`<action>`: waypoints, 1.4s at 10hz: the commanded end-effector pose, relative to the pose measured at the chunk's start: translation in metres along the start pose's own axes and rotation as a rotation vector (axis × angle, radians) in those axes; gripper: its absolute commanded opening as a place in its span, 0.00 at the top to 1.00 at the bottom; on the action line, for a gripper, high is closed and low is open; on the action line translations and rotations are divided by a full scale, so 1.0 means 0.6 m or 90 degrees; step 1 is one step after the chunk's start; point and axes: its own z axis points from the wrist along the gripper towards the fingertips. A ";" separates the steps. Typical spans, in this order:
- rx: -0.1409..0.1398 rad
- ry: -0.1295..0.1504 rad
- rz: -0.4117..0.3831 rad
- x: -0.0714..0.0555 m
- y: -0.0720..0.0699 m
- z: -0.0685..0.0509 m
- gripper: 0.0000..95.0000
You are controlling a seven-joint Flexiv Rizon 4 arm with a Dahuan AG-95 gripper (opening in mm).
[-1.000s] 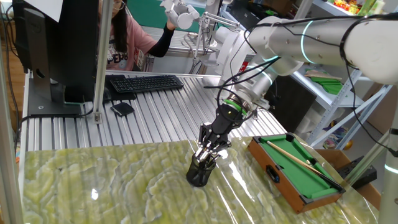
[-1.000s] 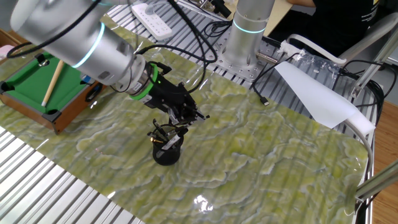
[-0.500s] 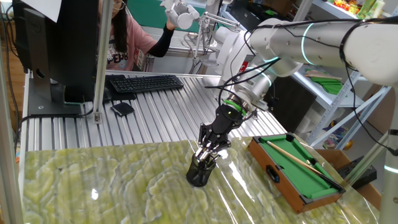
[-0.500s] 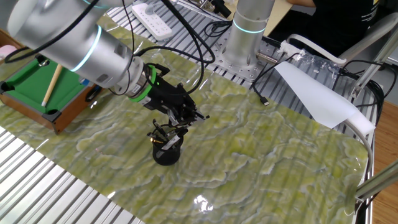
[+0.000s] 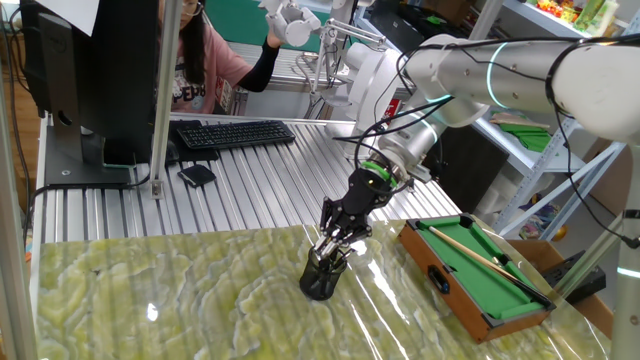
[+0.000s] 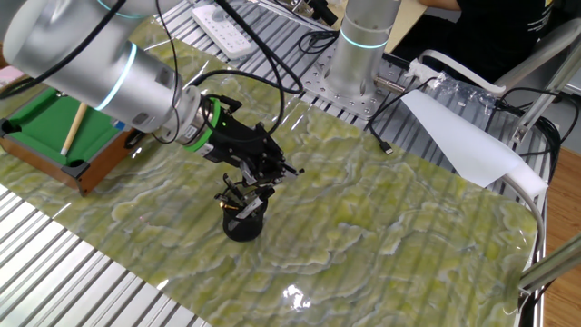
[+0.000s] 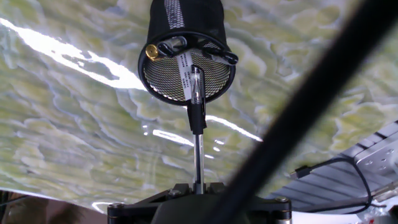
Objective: Put the pen into the pen holder
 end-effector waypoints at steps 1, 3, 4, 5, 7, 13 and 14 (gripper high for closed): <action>0.000 -0.001 0.002 -0.001 0.001 0.000 1.00; 0.002 0.000 0.006 -0.001 0.001 0.000 1.00; 0.002 -0.001 0.006 -0.001 0.001 0.000 1.00; 0.002 -0.001 0.007 -0.002 0.001 -0.001 1.00; 0.002 0.000 0.008 -0.002 0.002 -0.001 1.00; -0.002 0.013 0.021 -0.002 0.002 -0.002 0.80; -0.002 0.013 0.022 -0.002 0.003 -0.002 0.80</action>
